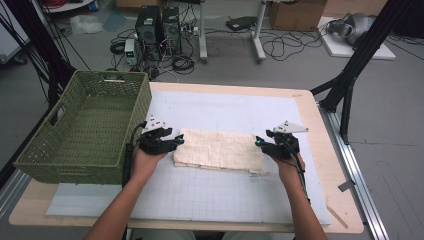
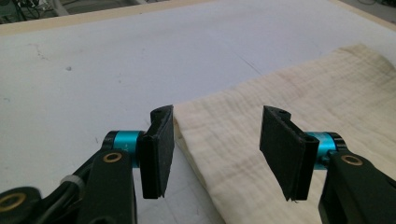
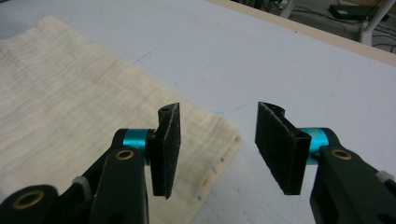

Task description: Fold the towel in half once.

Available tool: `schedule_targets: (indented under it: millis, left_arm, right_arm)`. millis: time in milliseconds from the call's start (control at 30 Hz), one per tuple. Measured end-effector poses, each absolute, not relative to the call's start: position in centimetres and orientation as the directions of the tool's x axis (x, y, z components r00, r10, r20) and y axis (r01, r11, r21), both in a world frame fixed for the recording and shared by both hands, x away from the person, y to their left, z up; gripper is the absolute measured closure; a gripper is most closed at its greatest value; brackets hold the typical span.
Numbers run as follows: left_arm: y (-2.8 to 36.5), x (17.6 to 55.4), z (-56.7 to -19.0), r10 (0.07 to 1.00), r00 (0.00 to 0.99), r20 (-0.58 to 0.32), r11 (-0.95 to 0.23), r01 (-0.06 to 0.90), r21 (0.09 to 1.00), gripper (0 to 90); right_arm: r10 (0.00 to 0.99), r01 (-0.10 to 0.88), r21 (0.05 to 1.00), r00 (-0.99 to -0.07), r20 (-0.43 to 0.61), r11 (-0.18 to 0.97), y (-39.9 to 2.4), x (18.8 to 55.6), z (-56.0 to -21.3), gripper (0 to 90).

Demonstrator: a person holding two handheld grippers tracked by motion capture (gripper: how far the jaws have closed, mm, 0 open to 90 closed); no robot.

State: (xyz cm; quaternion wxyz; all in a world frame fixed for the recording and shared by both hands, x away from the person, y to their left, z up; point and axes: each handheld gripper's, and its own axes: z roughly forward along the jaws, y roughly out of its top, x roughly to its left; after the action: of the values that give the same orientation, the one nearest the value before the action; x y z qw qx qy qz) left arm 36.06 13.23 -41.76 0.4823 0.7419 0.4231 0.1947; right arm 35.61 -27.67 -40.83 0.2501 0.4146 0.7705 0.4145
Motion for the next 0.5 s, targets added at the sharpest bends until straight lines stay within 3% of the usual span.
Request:
schedule_targets:
  millis: [233, 333, 500]
  left_arm:
    - [13.8, 34.1, -42.3, 0.791, 0.593, -0.150, -0.175, 0.455, 0.873, 41.8]
    - [14.0, 33.1, -42.4, 0.773, 0.618, -0.145, -0.187, 0.440, 0.879, 52.2]
    - [14.3, 32.0, -43.1, 0.766, 0.627, -0.140, -0.204, 0.444, 0.873, 58.7]
  right_arm:
    - [0.829, 0.425, 0.842, -0.557, -0.045, 0.332, -28.4, 32.9, -41.2, 49.4]
    - [0.812, 0.423, 0.829, -0.580, -0.062, 0.365, -28.5, 31.5, -41.4, 49.4]
    - [0.813, 0.429, 0.830, -0.580, -0.051, 0.358, -29.2, 29.5, -42.2, 49.2]
